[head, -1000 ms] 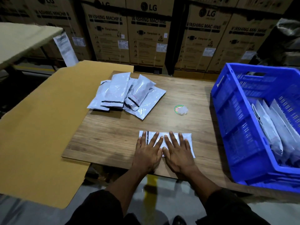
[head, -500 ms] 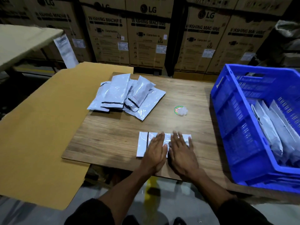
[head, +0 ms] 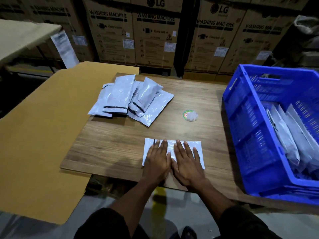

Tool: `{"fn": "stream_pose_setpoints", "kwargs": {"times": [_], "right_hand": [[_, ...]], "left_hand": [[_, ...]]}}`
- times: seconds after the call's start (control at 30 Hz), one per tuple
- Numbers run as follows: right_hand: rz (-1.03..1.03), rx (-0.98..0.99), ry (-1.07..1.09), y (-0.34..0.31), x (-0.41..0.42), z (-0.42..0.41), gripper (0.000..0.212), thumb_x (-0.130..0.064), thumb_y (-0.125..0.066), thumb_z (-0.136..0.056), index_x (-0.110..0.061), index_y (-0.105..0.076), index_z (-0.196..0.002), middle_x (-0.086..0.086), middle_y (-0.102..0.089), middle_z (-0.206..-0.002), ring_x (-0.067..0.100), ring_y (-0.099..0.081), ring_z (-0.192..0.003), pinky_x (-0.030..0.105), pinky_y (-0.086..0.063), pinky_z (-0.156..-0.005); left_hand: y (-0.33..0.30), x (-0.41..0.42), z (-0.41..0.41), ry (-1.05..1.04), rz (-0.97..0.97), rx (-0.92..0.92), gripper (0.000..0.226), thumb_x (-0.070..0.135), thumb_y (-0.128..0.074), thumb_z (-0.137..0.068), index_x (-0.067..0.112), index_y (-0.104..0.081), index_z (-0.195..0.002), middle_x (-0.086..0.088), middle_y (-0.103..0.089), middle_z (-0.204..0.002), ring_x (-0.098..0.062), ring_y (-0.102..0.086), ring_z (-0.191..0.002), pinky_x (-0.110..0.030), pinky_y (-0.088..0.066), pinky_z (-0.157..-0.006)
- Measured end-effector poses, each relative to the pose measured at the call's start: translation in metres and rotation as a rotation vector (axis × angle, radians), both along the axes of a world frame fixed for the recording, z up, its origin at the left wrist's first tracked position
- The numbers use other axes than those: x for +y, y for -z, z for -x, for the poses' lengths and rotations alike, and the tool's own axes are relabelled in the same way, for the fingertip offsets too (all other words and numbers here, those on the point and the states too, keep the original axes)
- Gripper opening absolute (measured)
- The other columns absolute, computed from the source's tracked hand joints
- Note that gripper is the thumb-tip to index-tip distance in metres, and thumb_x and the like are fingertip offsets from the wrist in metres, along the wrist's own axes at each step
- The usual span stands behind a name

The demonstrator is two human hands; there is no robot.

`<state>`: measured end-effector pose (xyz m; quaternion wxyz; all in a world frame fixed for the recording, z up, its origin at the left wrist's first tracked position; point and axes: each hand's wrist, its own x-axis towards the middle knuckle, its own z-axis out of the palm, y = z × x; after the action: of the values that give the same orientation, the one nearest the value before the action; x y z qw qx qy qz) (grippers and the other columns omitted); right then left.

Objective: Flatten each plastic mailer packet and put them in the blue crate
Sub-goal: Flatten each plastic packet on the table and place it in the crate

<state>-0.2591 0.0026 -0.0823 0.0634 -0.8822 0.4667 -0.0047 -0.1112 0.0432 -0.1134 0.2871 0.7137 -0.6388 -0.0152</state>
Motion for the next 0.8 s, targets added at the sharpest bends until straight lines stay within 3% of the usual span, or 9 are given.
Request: {"fn": "stream_pose_setpoints", "kwargs": {"times": [0.17, 0.27, 0.33, 0.43, 0.53, 0.63, 0.7, 0.8], "right_hand": [[-0.010, -0.001, 0.019, 0.001, -0.006, 0.016, 0.070, -0.056, -0.012, -0.098, -0.022, -0.008, -0.160, -0.004, 0.004, -0.167, 0.016, 0.012, -0.152, 0.042, 0.007, -0.121], [-0.012, 0.014, 0.037, 0.003, -0.008, 0.026, 0.076, -0.062, -0.005, -0.096, -0.020, -0.004, -0.160, -0.004, 0.010, -0.166, 0.014, 0.017, -0.151, 0.041, 0.008, -0.121], [-0.023, 0.018, 0.076, 0.002, -0.009, 0.029, 0.077, -0.060, -0.001, -0.095, -0.018, -0.005, -0.160, -0.003, 0.010, -0.166, 0.015, 0.017, -0.151, 0.045, 0.005, -0.122], [0.005, 0.023, 0.099, -0.003, -0.006, 0.015, 0.074, -0.050, -0.006, -0.097, -0.008, -0.014, -0.158, 0.008, -0.004, -0.167, 0.024, 0.003, -0.153, 0.052, 0.005, -0.120], [-0.002, -0.011, -0.068, -0.002, -0.001, -0.015, 0.069, -0.042, -0.018, -0.097, -0.005, -0.025, -0.155, 0.012, -0.017, -0.164, 0.026, -0.013, -0.152, 0.051, 0.000, -0.118], [-0.024, 0.032, -0.217, 0.004, 0.003, -0.030, 0.080, -0.048, -0.026, -0.087, -0.015, -0.013, -0.159, 0.004, -0.004, -0.166, 0.027, -0.001, -0.153, 0.051, 0.001, -0.118], [-0.032, 0.045, -0.201, 0.006, -0.001, -0.027, 0.079, -0.050, -0.021, -0.087, -0.022, -0.008, -0.160, -0.002, 0.001, -0.167, 0.024, 0.006, -0.153, 0.049, 0.004, -0.119], [-0.007, 0.020, -0.043, 0.005, -0.011, -0.008, 0.070, -0.051, -0.008, -0.096, -0.021, -0.014, -0.159, -0.003, -0.006, -0.167, 0.022, 0.000, -0.153, 0.046, 0.001, -0.120]], "left_hand": [[-0.003, 0.011, -0.032, -0.092, -0.153, -0.216, 0.059, 0.044, -0.034, -0.100, 0.018, -0.043, -0.152, -0.005, -0.039, -0.159, -0.032, -0.033, -0.147, -0.052, -0.031, -0.116], [0.001, 0.016, -0.045, -0.129, -0.167, -0.257, 0.062, 0.046, -0.030, -0.100, 0.017, -0.040, -0.153, -0.005, -0.034, -0.161, -0.031, -0.032, -0.148, -0.052, -0.022, -0.118], [0.004, 0.016, -0.049, -0.146, -0.164, -0.214, 0.062, 0.045, -0.024, -0.104, 0.011, -0.044, -0.151, -0.009, -0.038, -0.159, -0.032, -0.036, -0.146, -0.053, -0.020, -0.118], [-0.002, 0.013, -0.046, -0.166, -0.085, 0.000, 0.065, 0.035, -0.014, -0.110, -0.008, -0.055, -0.136, -0.024, -0.053, -0.143, -0.041, -0.051, -0.134, -0.055, -0.032, -0.114], [-0.007, 0.004, -0.024, 0.026, 0.077, 0.046, 0.058, 0.022, -0.018, -0.111, -0.018, -0.056, -0.127, -0.031, -0.055, -0.137, -0.042, -0.056, -0.127, -0.048, -0.032, -0.112], [-0.014, 0.000, -0.002, 0.083, 0.004, 0.242, 0.059, 0.031, -0.020, -0.107, -0.009, -0.043, -0.144, -0.016, -0.037, -0.153, -0.023, -0.035, -0.144, -0.033, -0.019, -0.120], [-0.013, -0.001, 0.000, 0.041, -0.025, 0.269, 0.062, 0.036, -0.019, -0.104, -0.003, -0.041, -0.148, -0.012, -0.037, -0.156, -0.017, -0.034, -0.145, -0.025, -0.015, -0.120], [-0.008, 0.001, -0.006, 0.093, -0.006, 0.138, 0.058, 0.034, -0.017, -0.110, -0.001, -0.049, -0.144, -0.015, -0.049, -0.150, -0.023, -0.048, -0.138, -0.038, -0.036, -0.113]]}}
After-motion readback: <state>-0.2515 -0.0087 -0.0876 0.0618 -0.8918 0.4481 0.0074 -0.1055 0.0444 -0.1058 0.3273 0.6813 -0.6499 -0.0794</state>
